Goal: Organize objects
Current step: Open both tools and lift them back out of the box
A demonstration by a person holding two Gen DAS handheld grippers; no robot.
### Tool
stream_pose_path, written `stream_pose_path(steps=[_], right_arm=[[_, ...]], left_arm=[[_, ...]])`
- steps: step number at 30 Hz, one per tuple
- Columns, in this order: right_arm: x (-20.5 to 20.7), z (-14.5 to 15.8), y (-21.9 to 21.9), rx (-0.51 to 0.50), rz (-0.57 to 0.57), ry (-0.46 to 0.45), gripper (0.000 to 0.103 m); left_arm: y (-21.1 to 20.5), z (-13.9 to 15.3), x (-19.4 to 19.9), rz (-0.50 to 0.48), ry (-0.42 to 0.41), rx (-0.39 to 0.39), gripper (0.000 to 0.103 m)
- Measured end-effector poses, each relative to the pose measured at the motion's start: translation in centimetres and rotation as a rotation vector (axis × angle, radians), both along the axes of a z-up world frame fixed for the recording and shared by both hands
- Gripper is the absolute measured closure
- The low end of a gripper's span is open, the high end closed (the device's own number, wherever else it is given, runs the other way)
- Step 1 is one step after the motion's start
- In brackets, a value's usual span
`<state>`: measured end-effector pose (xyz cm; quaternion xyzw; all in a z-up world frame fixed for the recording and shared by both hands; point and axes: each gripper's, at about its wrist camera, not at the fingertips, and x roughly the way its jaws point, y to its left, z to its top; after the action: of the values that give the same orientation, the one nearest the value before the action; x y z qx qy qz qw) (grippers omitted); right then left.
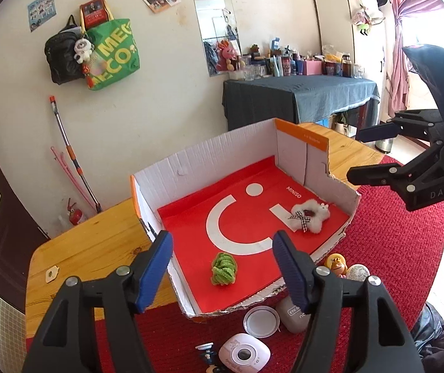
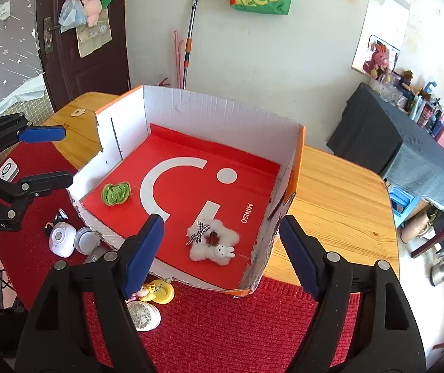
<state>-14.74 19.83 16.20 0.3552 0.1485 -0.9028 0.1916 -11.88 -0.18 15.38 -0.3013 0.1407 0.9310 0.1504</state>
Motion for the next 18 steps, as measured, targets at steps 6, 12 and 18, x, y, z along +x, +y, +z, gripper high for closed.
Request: stream_pose_path(steps=[6,12,18], right_arm=[[2.9,1.4,0.1,-0.039,-0.003,0.066,0.020],[5.4,1.4,0.2,-0.083,-0.015,0.111,0.016],[7.6,0.4,0.0,-0.111,-0.058,0.177,0.015]], left_arm=[[0.0,1.3,2.4,0.015,0.053,0.042,0.026],[-0.3,1.1,4.5,0.064,0.107,0.072,0.020],[-1.1,0.1,6.7,0.122,0.132,0.142,0.013]])
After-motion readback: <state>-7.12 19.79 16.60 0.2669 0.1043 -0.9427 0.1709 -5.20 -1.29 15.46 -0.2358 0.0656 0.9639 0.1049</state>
